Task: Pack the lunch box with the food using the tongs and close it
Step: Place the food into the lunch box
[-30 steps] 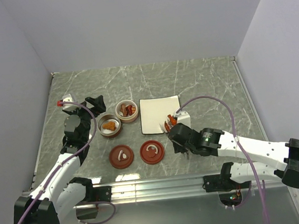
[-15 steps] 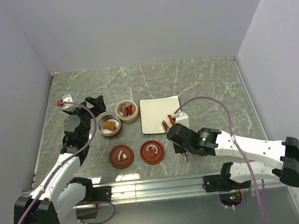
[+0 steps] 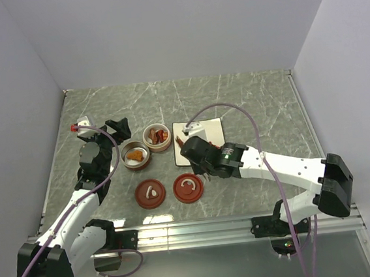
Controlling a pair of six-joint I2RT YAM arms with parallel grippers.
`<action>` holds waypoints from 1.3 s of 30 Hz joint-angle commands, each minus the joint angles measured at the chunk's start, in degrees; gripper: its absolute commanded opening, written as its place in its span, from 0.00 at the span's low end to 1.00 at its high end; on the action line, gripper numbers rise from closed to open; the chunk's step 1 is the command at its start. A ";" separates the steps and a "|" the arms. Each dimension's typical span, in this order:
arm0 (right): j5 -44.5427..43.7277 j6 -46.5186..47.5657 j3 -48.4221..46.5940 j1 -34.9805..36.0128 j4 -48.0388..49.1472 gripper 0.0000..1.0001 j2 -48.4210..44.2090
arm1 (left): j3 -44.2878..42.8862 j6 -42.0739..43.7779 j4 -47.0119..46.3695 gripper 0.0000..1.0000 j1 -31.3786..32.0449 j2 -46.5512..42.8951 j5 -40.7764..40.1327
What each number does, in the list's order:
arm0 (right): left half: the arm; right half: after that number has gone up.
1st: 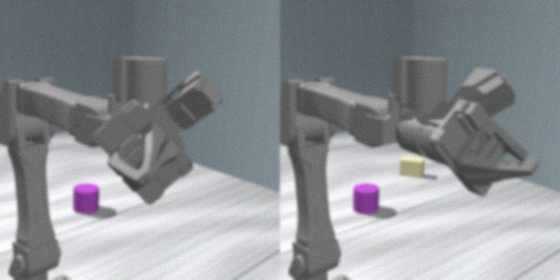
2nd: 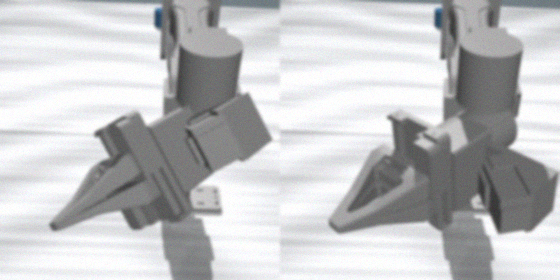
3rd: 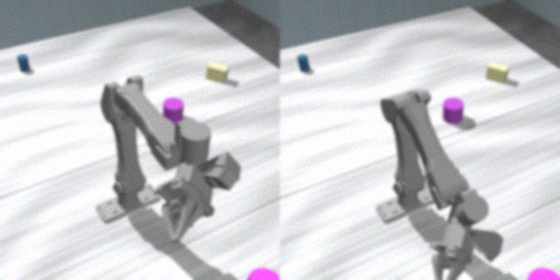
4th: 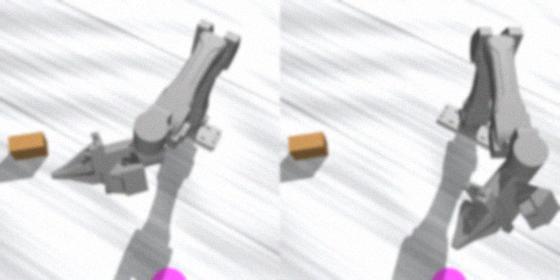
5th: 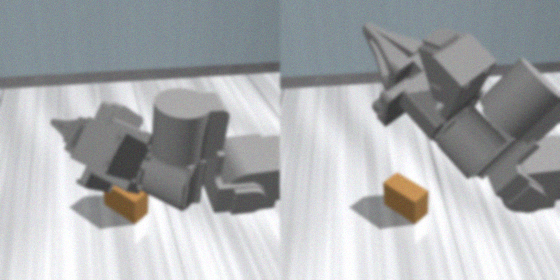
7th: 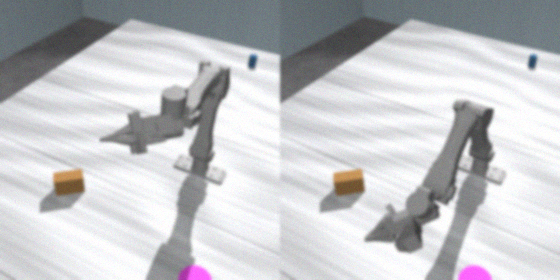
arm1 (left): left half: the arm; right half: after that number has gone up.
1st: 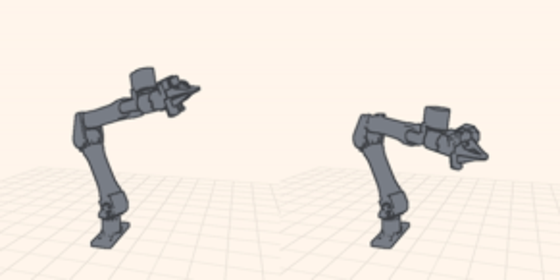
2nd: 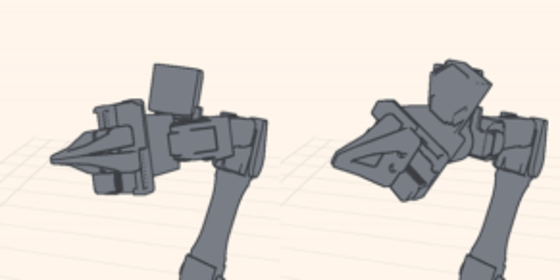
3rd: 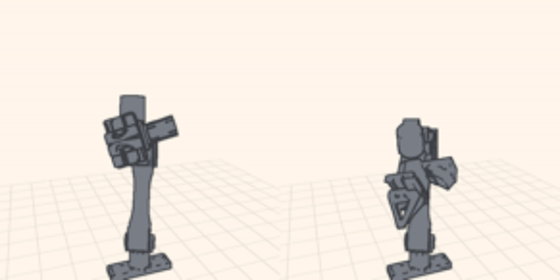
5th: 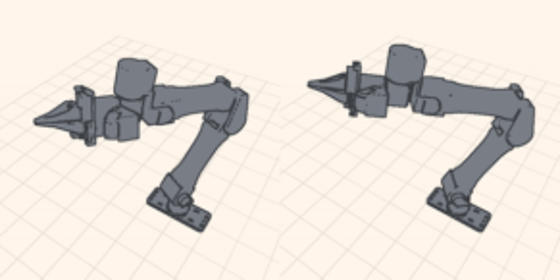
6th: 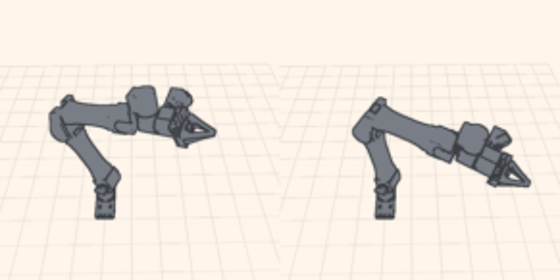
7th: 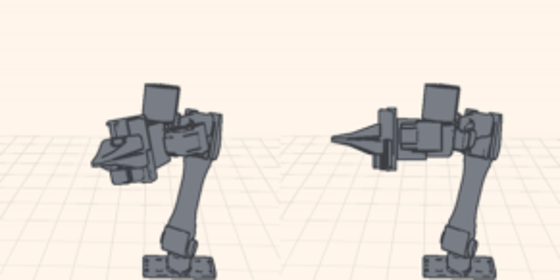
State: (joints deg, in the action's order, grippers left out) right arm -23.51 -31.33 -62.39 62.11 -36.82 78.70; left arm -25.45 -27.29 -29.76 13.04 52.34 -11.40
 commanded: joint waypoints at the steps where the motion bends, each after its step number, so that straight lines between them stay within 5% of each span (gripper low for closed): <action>1: -2.60 4.52 -5.98 0.30 2.71 0.33 0.40 | -0.39 -0.48 -2.41 1.00 -0.38 -0.92 0.41; 17: 8.73 14.10 -19.25 0.38 8.43 0.32 12.35 | -0.83 -0.40 -2.41 0.99 -0.47 0.13 0.76; 39: 20.69 18.50 -24.62 2.05 11.07 0.32 20.71 | -0.91 -0.40 -2.67 0.99 -0.56 0.66 0.68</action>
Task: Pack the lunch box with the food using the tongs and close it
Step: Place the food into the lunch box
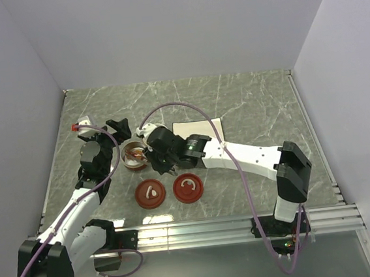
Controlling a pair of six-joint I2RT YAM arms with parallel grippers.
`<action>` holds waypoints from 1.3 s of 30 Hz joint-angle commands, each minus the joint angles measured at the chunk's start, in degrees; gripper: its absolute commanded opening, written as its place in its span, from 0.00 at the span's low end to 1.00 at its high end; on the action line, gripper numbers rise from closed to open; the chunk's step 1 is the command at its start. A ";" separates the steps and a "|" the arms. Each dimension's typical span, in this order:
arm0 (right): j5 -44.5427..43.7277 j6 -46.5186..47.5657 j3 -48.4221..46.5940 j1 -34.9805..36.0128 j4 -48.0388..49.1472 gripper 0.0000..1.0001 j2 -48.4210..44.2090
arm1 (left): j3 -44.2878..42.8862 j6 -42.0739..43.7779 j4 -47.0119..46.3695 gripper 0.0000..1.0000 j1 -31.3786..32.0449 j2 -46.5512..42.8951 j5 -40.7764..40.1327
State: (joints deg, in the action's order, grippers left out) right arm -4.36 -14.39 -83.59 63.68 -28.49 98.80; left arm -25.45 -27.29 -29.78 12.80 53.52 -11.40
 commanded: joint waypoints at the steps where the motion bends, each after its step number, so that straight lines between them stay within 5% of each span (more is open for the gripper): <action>1: 1.63 1.65 -3.59 0.48 2.65 0.33 1.04 | -0.91 -0.40 -2.56 0.99 -0.23 -0.52 0.68; 12: 0.41 2.09 -4.83 0.48 1.68 0.52 2.01 | -0.65 -0.40 -2.48 0.99 -0.23 -1.49 0.50; 28: -9.60 -0.28 2.81 0.22 2.04 0.53 -7.74 | -0.56 -0.49 -2.30 1.00 -0.32 -1.84 0.24; 39: -20.60 -10.38 18.80 -4.26 -3.23 0.53 -22.84 | -0.56 -0.40 -2.30 1.00 -0.32 -1.75 0.50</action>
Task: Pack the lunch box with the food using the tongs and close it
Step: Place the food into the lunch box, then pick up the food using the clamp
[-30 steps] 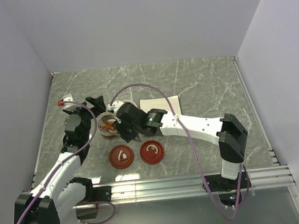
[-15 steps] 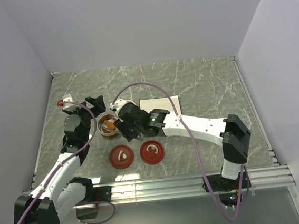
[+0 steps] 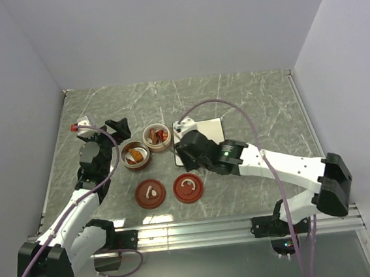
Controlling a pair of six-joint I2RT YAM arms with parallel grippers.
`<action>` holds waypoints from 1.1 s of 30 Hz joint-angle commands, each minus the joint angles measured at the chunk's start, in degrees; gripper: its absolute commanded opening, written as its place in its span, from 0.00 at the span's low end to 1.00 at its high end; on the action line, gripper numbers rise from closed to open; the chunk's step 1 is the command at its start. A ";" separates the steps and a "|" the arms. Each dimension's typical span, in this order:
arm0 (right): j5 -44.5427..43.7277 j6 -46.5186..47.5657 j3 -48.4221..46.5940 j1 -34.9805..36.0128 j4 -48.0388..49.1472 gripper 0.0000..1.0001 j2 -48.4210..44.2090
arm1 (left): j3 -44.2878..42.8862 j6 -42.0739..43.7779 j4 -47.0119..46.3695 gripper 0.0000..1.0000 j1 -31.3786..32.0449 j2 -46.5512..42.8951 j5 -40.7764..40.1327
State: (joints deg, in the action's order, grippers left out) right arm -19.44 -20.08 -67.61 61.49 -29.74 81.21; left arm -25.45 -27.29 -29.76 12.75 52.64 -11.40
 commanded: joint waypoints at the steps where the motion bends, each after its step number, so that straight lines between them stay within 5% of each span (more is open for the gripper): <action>1: -6.04 -6.62 5.10 -2.60 -2.51 0.53 -6.49 | -0.56 -0.40 -2.32 0.99 -0.27 -1.05 0.50; 12: -9.74 -16.75 15.05 -4.54 -9.90 0.54 -17.40 | -0.65 -0.49 -2.41 0.99 -0.36 -0.44 0.76; 33: -7.99 -22.99 21.38 -4.54 -12.63 0.53 -17.84 | -0.48 -0.57 -2.50 0.99 -0.36 -0.96 0.76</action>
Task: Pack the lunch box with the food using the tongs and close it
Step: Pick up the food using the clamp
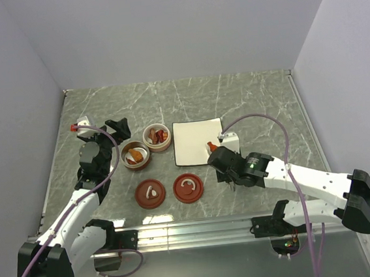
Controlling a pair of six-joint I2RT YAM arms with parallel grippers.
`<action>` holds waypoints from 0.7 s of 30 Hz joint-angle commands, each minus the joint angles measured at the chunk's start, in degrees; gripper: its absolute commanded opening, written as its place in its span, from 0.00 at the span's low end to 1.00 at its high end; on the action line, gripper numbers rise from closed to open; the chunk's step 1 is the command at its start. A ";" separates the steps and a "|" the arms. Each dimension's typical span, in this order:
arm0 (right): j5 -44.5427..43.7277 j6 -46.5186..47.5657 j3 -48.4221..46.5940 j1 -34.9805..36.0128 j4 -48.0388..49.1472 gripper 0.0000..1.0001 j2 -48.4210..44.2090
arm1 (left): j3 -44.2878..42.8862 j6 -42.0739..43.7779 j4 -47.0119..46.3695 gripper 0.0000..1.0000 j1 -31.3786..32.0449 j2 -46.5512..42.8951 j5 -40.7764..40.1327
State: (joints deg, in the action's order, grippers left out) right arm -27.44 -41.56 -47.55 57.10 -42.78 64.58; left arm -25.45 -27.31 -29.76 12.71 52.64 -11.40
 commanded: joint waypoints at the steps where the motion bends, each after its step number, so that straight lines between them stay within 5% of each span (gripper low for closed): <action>1: 0.28 -1.42 1.49 -0.15 0.60 0.52 -1.29 | -0.39 -0.55 -2.58 1.00 -0.32 -0.96 0.85; 8: 1.78 -0.28 2.20 -0.15 2.88 0.48 -0.07 | -0.39 -0.55 -2.59 0.99 -0.32 -0.87 0.76; 21: 0.73 3.15 -2.80 -0.15 4.20 0.23 3.71 | -0.39 -0.64 -2.59 0.99 -0.32 -0.96 0.68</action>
State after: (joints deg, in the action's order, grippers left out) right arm -24.62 -39.66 -46.37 57.10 -40.47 68.60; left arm -25.45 -27.31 -29.76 12.71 52.62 -11.40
